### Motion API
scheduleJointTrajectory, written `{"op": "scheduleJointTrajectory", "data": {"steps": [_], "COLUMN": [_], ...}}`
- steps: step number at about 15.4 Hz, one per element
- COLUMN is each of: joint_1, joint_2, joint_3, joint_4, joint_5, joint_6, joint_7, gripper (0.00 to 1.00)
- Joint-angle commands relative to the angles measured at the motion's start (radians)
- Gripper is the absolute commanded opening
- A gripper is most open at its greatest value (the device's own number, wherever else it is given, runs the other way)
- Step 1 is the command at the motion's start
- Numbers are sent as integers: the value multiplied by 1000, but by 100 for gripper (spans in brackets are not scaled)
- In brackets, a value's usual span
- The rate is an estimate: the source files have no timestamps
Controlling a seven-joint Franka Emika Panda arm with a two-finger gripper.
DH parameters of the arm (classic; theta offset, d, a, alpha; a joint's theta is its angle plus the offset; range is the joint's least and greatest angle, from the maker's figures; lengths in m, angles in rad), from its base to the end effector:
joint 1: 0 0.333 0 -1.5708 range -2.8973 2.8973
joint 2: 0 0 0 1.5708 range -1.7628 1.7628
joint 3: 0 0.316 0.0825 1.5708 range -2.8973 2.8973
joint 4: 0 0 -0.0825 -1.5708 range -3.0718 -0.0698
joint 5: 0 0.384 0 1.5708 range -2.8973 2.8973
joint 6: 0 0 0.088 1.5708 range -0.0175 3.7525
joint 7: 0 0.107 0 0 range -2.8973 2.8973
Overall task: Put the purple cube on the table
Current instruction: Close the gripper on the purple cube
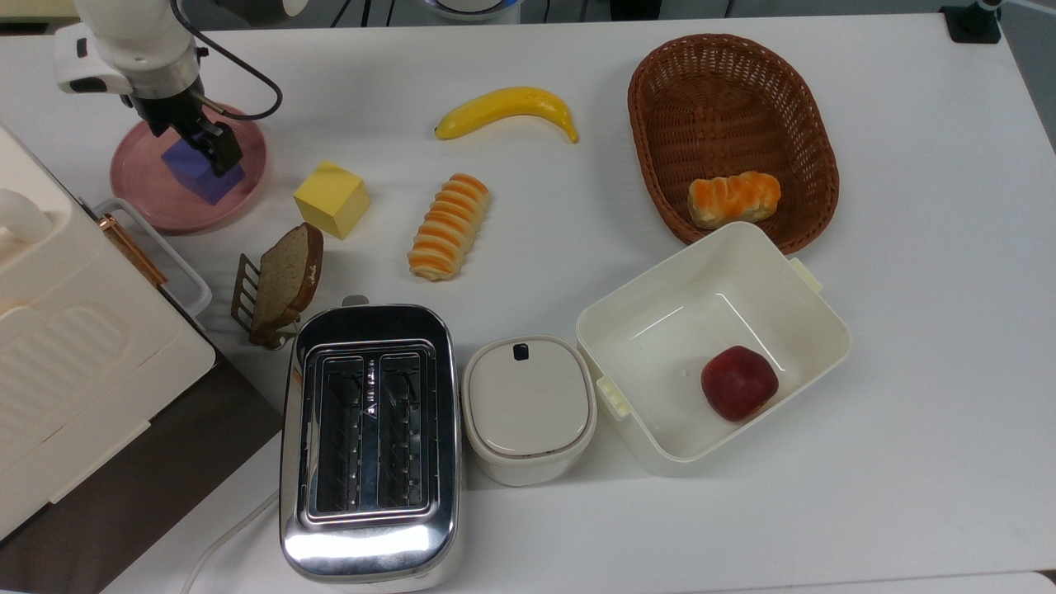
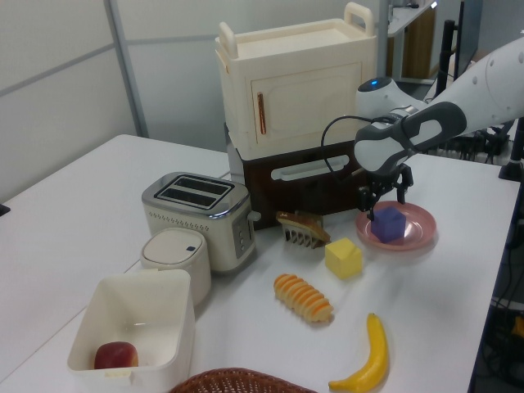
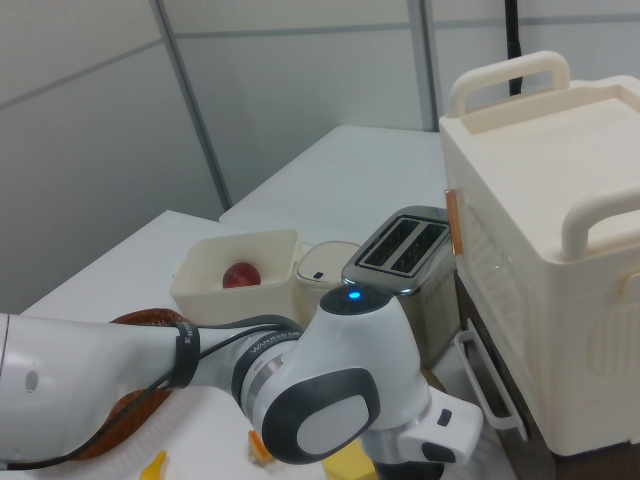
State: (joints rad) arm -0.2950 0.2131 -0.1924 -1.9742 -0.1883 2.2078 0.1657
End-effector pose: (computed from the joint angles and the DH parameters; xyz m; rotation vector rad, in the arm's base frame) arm 0.5280 -0.2826 0.3675 2.8416 -0.7831 -0.0130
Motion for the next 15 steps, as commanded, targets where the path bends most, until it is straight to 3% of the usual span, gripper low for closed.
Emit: {"op": "scheduleJointTrajectory", "data": {"steps": [1,10,15], "joint_1": [5,4,5], "joint_2": [-46,-29,51], "joint_3": [-9,-4,-4], "joint_4": [-20,-23,-14], "joint_5": [-29,-48,-59], "joint_6": [-17,3,47], "joint_7": [28,29,31], "gripper": [100,100,100]}}
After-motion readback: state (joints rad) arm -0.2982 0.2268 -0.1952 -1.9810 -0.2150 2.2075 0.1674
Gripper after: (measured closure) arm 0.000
